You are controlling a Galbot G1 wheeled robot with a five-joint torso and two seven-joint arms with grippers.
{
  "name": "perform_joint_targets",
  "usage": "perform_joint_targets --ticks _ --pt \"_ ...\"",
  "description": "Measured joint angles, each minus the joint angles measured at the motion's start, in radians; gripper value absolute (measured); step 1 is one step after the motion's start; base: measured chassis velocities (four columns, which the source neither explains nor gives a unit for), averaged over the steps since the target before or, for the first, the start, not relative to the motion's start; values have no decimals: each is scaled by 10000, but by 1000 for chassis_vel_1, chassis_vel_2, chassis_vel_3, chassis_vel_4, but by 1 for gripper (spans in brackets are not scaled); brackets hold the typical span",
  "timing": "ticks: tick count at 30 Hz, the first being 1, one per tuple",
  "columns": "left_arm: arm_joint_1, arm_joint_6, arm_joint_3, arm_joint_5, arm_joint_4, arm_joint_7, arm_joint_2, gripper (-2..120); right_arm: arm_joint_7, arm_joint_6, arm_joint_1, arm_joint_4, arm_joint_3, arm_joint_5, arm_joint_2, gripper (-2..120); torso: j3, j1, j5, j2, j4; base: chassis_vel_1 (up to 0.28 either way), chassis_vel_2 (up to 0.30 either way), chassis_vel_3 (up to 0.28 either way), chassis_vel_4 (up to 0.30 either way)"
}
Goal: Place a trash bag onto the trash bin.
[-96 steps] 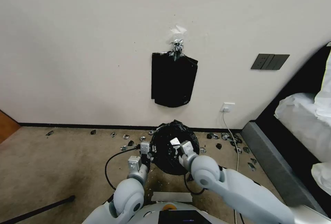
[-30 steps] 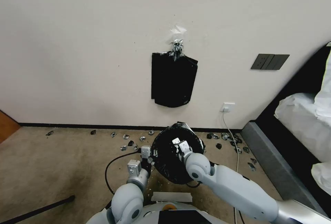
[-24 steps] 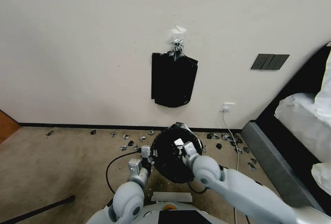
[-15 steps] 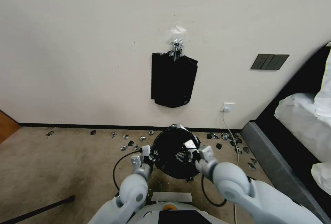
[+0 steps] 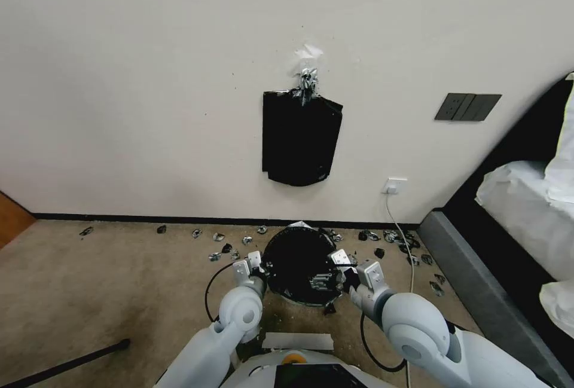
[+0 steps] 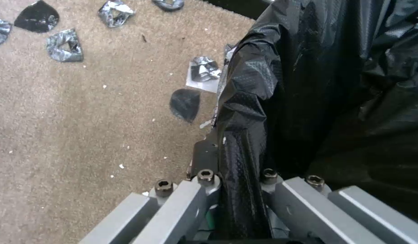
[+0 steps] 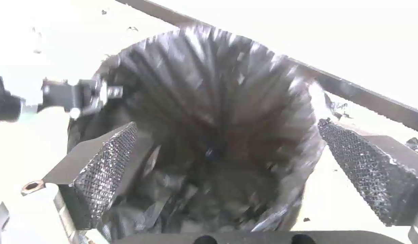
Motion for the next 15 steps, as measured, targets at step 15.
perform_joint_targets --ticks 15 --pt "157 83 -84 1123 -593 1069 554 50 -14 364 -531 -355 385 -382 452 100 0 1 -3 -1 -1 0 0 0 0"
